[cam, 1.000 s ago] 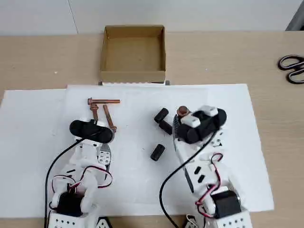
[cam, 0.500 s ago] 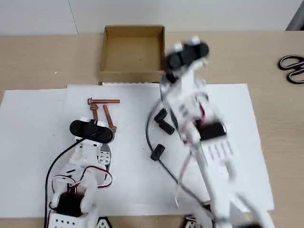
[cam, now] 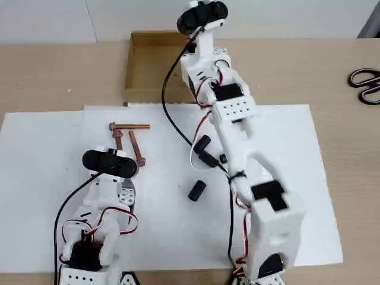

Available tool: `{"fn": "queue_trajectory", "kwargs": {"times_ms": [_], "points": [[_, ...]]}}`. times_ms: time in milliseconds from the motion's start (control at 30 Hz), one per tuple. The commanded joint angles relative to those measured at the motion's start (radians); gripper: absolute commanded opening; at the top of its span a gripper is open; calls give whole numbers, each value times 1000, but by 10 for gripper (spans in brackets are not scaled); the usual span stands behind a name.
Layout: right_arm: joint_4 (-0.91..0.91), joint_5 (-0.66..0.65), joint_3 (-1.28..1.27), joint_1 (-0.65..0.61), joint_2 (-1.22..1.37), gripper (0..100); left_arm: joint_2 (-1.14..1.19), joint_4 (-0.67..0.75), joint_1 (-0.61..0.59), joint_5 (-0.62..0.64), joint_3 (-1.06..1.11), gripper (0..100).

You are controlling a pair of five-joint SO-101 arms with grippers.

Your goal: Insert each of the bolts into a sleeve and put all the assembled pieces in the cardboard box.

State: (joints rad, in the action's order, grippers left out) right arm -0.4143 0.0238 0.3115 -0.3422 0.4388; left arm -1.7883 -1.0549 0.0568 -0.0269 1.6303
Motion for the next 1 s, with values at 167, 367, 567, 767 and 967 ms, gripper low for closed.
{"fn": "queue_trajectory", "kwargs": {"times_ms": [167,367,567,767,967], "points": [[2,-44,196,8,131,6,-11,-2,-6,3,-7,6],[-113,-63,196,8,142,175,-11,-2,-6,3,-7,6],[-145,-68,199,12,131,176,-11,-2,-6,3,-7,6],[-334,-63,199,7,7,129,-11,-2,-8,3,-7,6],[-684,-63,198,-4,-117,69,-11,-2,-8,3,-7,6]]}}
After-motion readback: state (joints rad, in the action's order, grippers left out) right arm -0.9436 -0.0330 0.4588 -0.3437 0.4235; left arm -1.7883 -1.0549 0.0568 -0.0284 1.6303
